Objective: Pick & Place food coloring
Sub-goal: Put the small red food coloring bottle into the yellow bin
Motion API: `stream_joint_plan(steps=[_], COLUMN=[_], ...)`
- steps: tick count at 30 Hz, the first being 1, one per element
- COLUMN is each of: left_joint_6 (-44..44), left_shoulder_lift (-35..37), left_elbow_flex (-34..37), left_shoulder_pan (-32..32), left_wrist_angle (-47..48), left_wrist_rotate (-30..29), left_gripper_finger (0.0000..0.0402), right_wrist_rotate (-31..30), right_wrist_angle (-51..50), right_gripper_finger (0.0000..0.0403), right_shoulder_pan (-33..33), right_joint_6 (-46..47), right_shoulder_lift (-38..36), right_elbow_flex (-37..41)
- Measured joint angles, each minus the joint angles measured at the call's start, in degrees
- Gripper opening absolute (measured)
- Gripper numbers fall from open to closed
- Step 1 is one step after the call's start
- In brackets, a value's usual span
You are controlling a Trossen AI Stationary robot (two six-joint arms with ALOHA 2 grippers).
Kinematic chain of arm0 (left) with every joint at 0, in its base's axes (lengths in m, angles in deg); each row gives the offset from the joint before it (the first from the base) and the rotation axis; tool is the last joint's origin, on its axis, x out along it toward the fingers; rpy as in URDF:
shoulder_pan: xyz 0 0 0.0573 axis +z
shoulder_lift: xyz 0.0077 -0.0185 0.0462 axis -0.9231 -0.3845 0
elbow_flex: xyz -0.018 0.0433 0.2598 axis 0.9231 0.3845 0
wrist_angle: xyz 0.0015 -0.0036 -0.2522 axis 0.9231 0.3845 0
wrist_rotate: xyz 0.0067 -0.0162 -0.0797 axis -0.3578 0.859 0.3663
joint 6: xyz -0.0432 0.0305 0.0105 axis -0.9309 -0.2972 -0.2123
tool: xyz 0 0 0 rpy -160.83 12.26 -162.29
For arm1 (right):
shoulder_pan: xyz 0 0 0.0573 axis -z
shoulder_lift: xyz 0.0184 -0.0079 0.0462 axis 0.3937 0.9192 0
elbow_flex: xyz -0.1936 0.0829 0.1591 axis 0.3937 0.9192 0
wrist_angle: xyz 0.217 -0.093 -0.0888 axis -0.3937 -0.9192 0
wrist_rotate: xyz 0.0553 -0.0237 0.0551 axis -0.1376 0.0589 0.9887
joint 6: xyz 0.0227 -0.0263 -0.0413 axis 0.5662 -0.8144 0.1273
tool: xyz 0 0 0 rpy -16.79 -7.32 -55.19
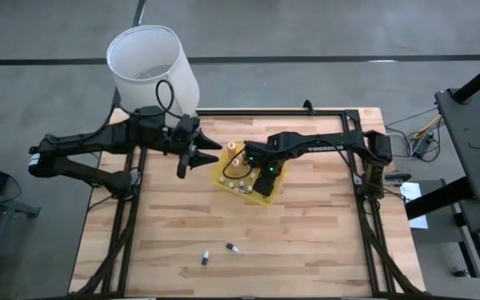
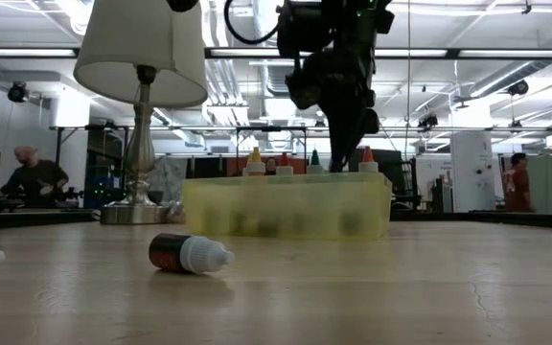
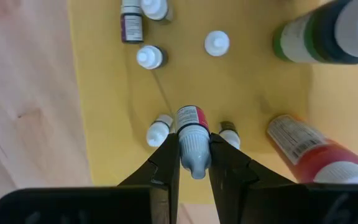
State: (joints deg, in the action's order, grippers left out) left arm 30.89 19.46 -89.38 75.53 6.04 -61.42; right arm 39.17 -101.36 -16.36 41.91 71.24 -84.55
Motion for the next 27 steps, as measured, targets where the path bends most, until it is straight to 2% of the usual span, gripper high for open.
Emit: stream_joint_plan(steps=[5, 12, 17, 20, 27], left_joint_6=[3.02, 5.52, 5.70, 5.12, 1.09], left_shoulder_lift=[2.17, 4.60, 7.14, 8.84, 11.87], left_elbow_flex=[0.04, 0.20, 3.00, 6.33, 15.19], left_shoulder_pan=[0.00, 0.00, 0.00, 0.00, 0.00], left_wrist_angle=[5.62, 5.56, 5.32, 2.98, -9.42], left_wrist_rotate=[-2.34, -3.59, -4.14, -4.70, -4.83], left_gripper_finger=[0.0185, 0.0185, 0.0185, 0.0185, 0.0185], right_wrist_rotate=[0.32, 2.12, 1.66, 1.47, -0.04], right_wrist_angle=[0.33, 0.22, 0.34, 0.35, 0.53], right_gripper_finger=[0.0054, 0.0054, 0.0054, 0.0054, 0.0054], right_shoulder_pan=[0.21, 0.16, 0.20, 0.20, 0.25], right_joint_6=[-0.11, -0.40, 0.25, 0.43, 2.55], right_shoulder_lift=[1.89, 6.31, 6.95, 6.95, 6.95], right_elbow_flex=[-0.13, -0.47, -0.72, -0.79, -1.14])
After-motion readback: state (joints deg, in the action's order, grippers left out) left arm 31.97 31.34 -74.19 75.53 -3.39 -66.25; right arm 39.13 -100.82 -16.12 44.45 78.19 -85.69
